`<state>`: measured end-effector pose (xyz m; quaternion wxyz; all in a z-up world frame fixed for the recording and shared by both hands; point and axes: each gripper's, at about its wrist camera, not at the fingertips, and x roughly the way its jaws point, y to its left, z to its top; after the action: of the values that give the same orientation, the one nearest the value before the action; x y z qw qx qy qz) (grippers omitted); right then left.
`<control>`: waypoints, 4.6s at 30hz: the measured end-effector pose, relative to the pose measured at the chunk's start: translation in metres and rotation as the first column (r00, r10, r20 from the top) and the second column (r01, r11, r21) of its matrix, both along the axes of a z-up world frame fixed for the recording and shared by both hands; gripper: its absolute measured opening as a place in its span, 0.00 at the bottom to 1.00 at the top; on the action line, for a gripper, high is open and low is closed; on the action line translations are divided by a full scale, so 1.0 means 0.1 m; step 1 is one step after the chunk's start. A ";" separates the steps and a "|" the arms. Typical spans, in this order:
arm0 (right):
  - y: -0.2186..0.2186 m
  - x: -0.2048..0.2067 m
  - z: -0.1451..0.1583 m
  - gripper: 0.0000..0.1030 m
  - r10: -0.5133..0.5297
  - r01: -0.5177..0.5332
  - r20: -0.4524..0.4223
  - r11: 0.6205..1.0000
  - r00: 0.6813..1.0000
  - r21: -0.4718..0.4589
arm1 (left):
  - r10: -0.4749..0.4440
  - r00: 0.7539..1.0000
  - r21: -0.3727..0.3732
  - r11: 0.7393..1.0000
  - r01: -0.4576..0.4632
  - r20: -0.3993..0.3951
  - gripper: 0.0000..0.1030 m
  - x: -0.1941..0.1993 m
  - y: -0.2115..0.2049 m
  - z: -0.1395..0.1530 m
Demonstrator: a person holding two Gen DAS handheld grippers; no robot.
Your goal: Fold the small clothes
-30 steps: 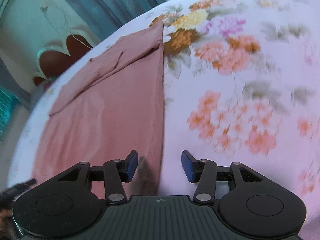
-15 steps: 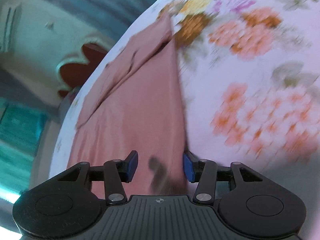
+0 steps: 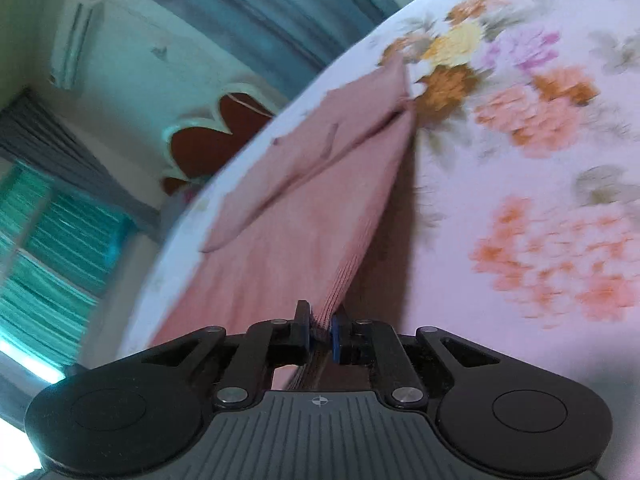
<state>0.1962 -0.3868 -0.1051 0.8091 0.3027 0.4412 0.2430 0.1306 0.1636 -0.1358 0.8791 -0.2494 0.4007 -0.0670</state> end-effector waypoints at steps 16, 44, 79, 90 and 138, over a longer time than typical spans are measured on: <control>0.04 0.94 0.84 0.09 -0.114 0.104 0.205 0.993 0.972 0.060 | 0.123 0.946 -0.279 0.960 -0.036 0.299 0.06 0.82 0.18 0.83; 0.63 3.35 0.13 0.63 0.062 0.058 0.236 0.880 0.970 -0.471 | -0.241 0.965 0.176 0.959 0.221 0.100 0.58 3.63 0.24 0.38; 1.18 4.05 -0.28 0.08 0.034 0.086 0.194 0.812 0.980 -0.577 | -0.164 0.984 0.300 0.945 0.135 0.074 0.18 4.01 0.09 0.19; 1.22 3.99 -0.27 0.09 0.002 0.117 0.199 0.800 0.980 -0.588 | -0.082 0.989 0.257 0.965 0.047 0.127 0.35 3.85 0.21 0.16; 2.40 1.99 0.21 0.38 0.219 -0.050 0.260 0.846 0.941 -0.531 | -0.233 0.950 0.376 0.915 0.143 0.205 0.75 2.43 -1.01 0.36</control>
<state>0.3951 -0.1467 -0.0837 0.9001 0.0005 0.3779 0.2169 0.3738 0.0623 -0.1002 0.9417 -0.0354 0.3164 -0.1085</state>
